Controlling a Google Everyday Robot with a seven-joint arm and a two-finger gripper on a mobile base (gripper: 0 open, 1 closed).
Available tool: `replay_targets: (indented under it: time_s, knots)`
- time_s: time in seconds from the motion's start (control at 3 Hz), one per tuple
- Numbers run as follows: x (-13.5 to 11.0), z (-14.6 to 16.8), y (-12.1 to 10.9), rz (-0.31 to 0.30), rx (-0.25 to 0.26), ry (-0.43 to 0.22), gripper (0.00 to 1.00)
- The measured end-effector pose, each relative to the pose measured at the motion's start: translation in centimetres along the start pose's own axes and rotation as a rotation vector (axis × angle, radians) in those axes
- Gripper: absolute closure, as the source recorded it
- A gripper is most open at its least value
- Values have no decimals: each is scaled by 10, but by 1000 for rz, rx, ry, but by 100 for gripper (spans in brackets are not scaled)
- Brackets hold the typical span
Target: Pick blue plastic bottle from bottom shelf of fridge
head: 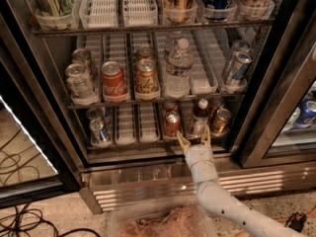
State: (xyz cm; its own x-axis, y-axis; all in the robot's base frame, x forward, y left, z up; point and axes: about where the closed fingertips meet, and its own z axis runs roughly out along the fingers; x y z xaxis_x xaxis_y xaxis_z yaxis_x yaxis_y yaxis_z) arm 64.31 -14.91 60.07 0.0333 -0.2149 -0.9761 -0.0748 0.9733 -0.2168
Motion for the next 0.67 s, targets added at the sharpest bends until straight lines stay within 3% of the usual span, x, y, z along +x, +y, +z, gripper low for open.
replay_targets:
  time_s: [0.67]
  knots:
    - [1,18,-20,-11,34,-16,30]
